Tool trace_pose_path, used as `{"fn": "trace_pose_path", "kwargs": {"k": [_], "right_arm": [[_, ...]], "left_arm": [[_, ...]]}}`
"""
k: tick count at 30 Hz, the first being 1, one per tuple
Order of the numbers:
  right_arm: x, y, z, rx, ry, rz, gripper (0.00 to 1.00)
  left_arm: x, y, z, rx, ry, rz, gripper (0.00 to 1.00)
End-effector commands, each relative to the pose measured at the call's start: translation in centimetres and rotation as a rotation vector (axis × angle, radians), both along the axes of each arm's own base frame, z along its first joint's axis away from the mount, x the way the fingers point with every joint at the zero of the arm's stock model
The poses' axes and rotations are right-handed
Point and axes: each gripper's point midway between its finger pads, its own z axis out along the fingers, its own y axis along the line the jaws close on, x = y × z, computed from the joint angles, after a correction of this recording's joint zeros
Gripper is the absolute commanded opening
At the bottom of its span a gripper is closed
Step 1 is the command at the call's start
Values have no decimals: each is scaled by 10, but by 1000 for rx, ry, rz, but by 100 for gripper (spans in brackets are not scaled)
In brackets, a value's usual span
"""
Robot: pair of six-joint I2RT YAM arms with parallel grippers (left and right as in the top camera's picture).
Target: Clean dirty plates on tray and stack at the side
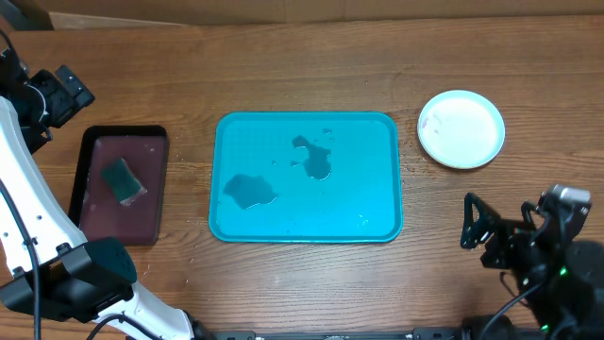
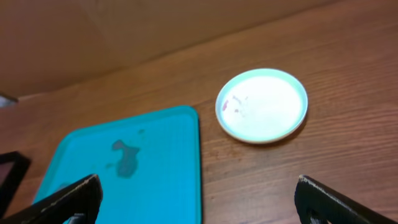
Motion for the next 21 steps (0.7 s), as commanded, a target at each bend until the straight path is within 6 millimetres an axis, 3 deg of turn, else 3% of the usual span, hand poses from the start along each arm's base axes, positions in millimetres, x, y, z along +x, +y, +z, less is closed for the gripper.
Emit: {"fn": "trace_pose_path", "kwargs": {"k": [1, 10, 21], "right_arm": [[0, 3, -26, -10, -54, 26, 100], [21, 20, -62, 27, -282, 123, 100], [42, 13, -65, 10, -467, 96, 100]], "left_arm": [[1, -2, 0, -14, -3, 5, 100], [1, -2, 0, -14, -3, 4, 100], [1, -2, 0, -14, -3, 4, 100]]}}
